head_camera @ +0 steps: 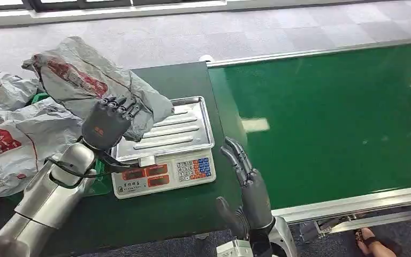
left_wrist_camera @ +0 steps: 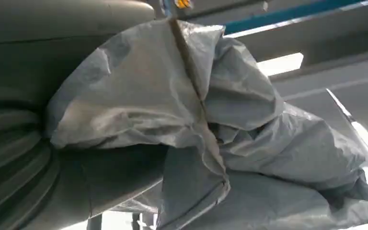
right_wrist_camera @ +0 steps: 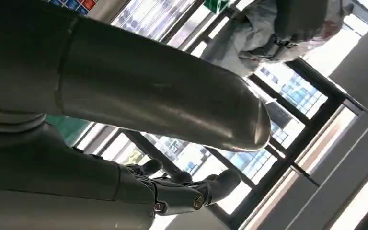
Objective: Moved the parcel from conveyor to table for the left to box.
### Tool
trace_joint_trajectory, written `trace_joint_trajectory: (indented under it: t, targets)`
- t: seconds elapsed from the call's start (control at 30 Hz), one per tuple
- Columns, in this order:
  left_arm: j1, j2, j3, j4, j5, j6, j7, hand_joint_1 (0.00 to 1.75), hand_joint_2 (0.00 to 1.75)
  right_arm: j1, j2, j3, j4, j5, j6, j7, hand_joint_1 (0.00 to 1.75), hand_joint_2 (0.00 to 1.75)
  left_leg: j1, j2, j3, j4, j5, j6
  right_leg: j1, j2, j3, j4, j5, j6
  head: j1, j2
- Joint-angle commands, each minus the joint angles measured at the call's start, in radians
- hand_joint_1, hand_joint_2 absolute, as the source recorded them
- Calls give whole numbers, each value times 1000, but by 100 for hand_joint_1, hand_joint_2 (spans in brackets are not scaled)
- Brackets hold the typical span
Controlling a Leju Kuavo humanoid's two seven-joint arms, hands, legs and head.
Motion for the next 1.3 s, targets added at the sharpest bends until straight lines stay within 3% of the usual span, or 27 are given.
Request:
trace_joint_trajectory:
  t: [0.03, 0.13, 0.2, 0.33, 0.67, 0.77, 1.0, 1.3]
  targets:
    - [-43, 137, -131, 128, -70, 67, 191, 175, 175, -36, -34, 60, 104, -23, -29, -12, 0, 175, 1, 0, 0, -2, 1, 1, 1, 2, 0, -2, 2, -1, 0, 0]
    - [3, 64, -21, 265, -70, 51, 155, 175, 175, -19, -41, 53, 83, -24, -42, -10, 0, 175, 0, 0, 2, -4, 2, 2, 0, 2, 2, -4, 2, -1, 0, 0]
    - [7, 57, -34, 337, -70, 54, 183, 175, 175, -18, -44, 51, 78, -27, -41, -4, 0, 175, -1, 0, 4, -4, 1, 1, -1, 2, 3, -3, 1, -1, 0, 0]
    - [16, -4, 65, 532, -70, 62, 165, 175, 175, -35, -50, 51, 76, -25, -34, 11, 0, 175, -1, 1, 4, -5, 2, 2, 0, 4, 3, -6, 3, -1, 0, 0]
    - [8, -7, 67, 544, -70, 68, 162, 175, 175, -37, -49, 51, 76, -26, -32, 13, 0, 175, 0, 0, 0, -2, 1, 2, 0, 2, -1, -2, 1, -1, 0, 0]
    - [24, -27, 132, 609, -64, 21, 158, 175, 175, -46, -62, 55, 78, -29, -35, 18, 0, 175, 0, -1, 0, -3, 2, 2, 0, 2, 0, -4, 2, -1, 0, 0]
    - [-30, -19, 131, 787, -70, 26, 259, 175, 175, -61, -69, 58, 88, -31, -31, 24, 0, 175, 0, 3, -1, -2, 1, 1, 0, 5, 2, -2, 2, -1, 0, 0]
    - [-67, -1, 134, 792, -70, 30, 298, 175, 175, -82, -65, 67, 91, -29, -27, 36, 0, 175, 3, 3, -4, -6, 6, -5, 0, 5, 0, -2, 7, -10, 0, 0]
